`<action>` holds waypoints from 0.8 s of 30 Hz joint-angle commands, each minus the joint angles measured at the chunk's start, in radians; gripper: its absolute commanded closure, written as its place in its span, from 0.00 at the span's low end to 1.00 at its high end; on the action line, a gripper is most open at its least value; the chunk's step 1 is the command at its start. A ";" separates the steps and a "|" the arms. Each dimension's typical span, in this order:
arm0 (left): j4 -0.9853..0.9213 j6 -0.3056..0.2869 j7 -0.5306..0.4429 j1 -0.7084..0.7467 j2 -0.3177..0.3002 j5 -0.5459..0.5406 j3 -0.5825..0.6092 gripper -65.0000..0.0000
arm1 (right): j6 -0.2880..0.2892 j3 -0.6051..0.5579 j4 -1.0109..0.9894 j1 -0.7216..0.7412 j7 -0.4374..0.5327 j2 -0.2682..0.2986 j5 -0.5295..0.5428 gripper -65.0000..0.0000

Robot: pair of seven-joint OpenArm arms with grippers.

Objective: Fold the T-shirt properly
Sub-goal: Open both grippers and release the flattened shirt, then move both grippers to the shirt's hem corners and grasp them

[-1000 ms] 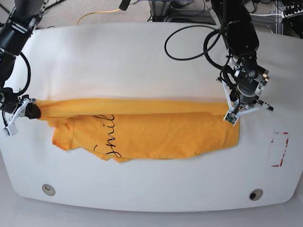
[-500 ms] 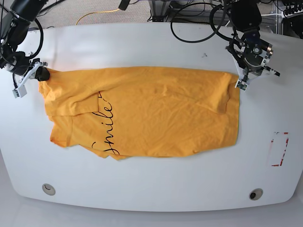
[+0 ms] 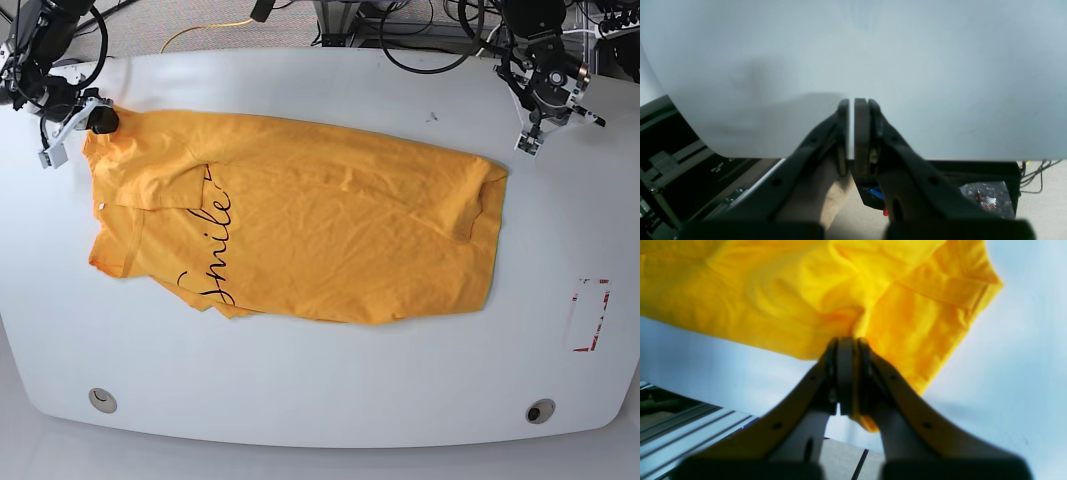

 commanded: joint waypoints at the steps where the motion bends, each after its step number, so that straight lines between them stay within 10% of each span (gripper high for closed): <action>1: 0.020 0.006 -0.006 -0.009 -0.004 -0.020 0.000 1.00 | 0.001 0.010 0.020 0.004 0.013 0.022 0.021 0.97; 11: 0.009 0.006 -0.006 -0.148 -0.004 -0.129 0.006 0.88 | 0.001 0.011 0.128 0.004 0.013 0.020 0.020 0.40; 17: -0.037 0.006 -0.006 -0.253 0.000 -0.127 0.000 0.54 | 0.001 0.011 0.132 0.052 0.020 0.020 0.015 0.38; 24: -0.132 0.006 -0.006 -0.383 0.021 -0.127 0.004 0.44 | 0.001 0.002 0.042 0.167 0.065 0.020 -0.072 0.38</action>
